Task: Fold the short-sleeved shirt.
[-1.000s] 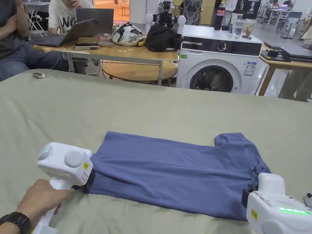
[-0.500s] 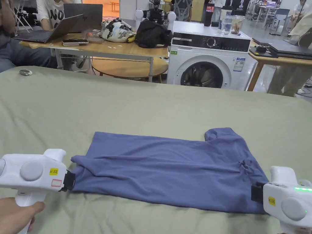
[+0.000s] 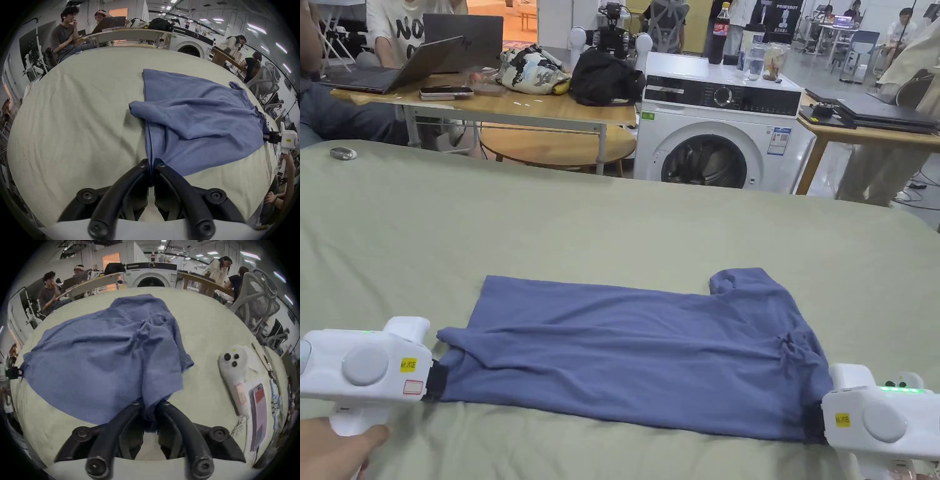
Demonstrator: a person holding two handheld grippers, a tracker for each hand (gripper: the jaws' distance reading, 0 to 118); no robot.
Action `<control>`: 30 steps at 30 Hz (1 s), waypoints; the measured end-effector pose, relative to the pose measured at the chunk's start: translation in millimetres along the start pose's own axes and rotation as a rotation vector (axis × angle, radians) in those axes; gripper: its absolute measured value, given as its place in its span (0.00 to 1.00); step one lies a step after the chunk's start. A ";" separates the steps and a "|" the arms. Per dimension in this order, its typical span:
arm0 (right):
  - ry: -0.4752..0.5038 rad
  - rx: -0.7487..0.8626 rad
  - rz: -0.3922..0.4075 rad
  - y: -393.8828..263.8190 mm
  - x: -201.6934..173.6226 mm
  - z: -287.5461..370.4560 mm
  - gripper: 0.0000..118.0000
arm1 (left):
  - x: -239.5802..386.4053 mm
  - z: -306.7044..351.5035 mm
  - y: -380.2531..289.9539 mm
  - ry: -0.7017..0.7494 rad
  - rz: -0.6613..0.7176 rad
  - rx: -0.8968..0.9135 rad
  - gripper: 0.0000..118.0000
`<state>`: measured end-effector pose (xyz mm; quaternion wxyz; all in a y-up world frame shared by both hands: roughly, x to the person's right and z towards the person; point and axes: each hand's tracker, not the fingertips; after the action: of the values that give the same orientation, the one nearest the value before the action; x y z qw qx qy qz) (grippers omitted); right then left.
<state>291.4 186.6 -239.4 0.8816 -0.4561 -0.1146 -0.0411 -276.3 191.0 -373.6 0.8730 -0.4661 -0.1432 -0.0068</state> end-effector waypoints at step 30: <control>-0.174 -0.054 0.077 -84.9 -34.4 68.3 0.20 | -9.9 42.2 -72.9 0.028 0.021 -0.061 0.00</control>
<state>231.7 191.8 -142.1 0.8566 -0.4856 -0.1721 0.0293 -306.7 183.1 -294.8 0.8602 -0.4940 -0.1260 -0.0087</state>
